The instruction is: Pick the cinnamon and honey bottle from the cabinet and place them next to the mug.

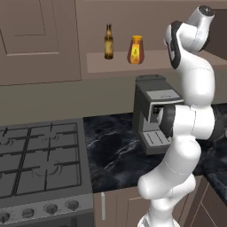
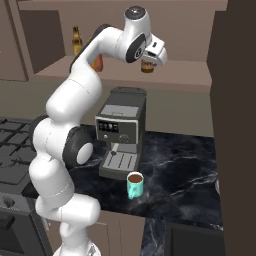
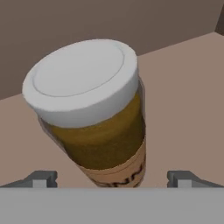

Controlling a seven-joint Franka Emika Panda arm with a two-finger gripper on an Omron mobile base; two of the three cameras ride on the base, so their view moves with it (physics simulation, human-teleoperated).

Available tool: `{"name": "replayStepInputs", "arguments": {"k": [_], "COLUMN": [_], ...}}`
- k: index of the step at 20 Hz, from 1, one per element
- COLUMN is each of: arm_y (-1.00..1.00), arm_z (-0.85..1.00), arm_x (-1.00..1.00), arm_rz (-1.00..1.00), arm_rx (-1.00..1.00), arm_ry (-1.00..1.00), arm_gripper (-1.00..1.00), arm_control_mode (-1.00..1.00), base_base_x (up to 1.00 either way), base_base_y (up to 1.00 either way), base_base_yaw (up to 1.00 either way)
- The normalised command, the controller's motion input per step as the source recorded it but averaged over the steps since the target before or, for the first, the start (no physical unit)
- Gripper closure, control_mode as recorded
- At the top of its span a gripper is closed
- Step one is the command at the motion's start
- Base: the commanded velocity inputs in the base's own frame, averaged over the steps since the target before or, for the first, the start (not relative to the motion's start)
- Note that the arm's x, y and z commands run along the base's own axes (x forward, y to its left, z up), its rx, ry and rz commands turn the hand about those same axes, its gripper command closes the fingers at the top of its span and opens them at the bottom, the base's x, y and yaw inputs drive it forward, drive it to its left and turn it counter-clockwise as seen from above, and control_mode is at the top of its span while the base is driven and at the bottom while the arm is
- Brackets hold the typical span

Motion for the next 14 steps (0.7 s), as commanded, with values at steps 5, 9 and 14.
{"name": "replayStepInputs", "arguments": {"k": [5, 9, 14], "arm_y": [0.0, 0.0, 0.0], "arm_z": [-0.01, -0.23, -0.33], "arm_x": [-0.08, 0.0, 0.0], "arm_rz": [0.0, 0.0, 0.0], "arm_rx": [0.0, 0.0, 0.0], "arm_ry": [-0.04, 0.0, 0.01], "arm_gripper": [-1.0, -1.0, -1.0], "arm_control_mode": [-1.0, -1.0, -1.0], "base_base_x": [0.0, 0.0, 0.0], "base_base_y": [0.0, 0.0, 0.0], "base_base_yaw": [0.0, 0.0, 0.0]}}
